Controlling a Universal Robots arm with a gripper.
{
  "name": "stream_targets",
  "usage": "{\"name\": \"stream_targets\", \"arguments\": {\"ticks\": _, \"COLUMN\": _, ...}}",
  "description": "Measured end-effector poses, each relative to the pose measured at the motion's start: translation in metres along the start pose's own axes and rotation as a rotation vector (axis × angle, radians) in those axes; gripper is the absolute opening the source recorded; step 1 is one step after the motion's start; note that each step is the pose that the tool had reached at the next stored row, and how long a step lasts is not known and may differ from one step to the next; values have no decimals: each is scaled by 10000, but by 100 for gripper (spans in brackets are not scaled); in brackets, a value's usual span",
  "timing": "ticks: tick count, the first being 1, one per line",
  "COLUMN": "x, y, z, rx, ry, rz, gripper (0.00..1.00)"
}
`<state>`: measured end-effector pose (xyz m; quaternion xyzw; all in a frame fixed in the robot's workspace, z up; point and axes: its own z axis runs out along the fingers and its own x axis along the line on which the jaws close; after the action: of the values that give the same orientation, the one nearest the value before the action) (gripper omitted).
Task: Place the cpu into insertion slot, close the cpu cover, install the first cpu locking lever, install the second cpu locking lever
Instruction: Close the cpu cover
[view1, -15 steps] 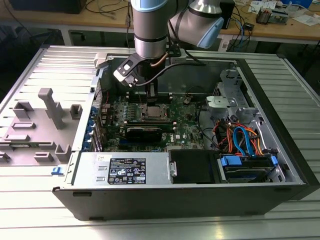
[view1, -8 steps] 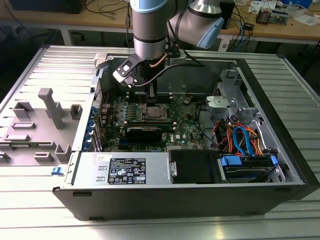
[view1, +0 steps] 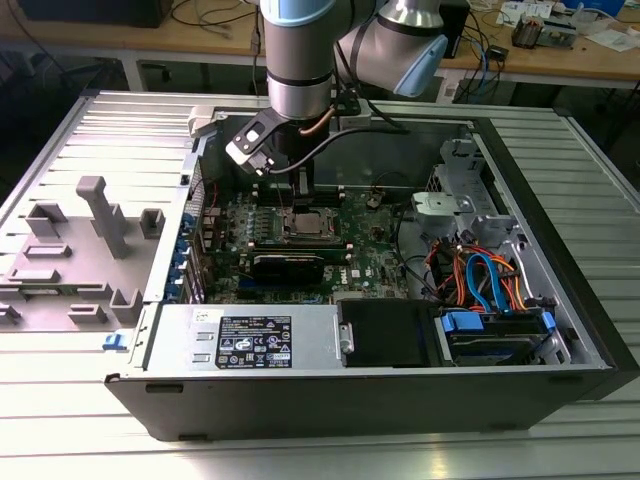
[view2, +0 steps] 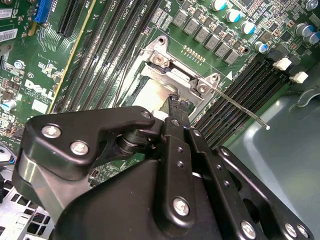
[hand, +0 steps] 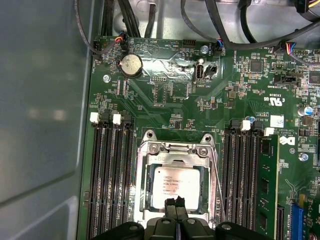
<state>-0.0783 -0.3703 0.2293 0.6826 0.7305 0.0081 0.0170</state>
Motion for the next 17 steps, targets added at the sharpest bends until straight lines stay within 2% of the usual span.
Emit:
{"name": "stream_targets", "arguments": {"ticks": 7, "x": 0, "y": -24, "z": 8, "rx": -3, "ry": 8, "rz": -31, "gripper": 11}}
{"name": "stream_targets", "arguments": {"ticks": 12, "x": -26, "y": -56, "z": 106, "rx": 0, "ry": 17, "rz": -293, "gripper": 11}}
{"name": "stream_targets", "arguments": {"ticks": 17, "x": -26, "y": -98, "z": 153, "rx": -2, "ry": 25, "rz": -501, "gripper": 11}}
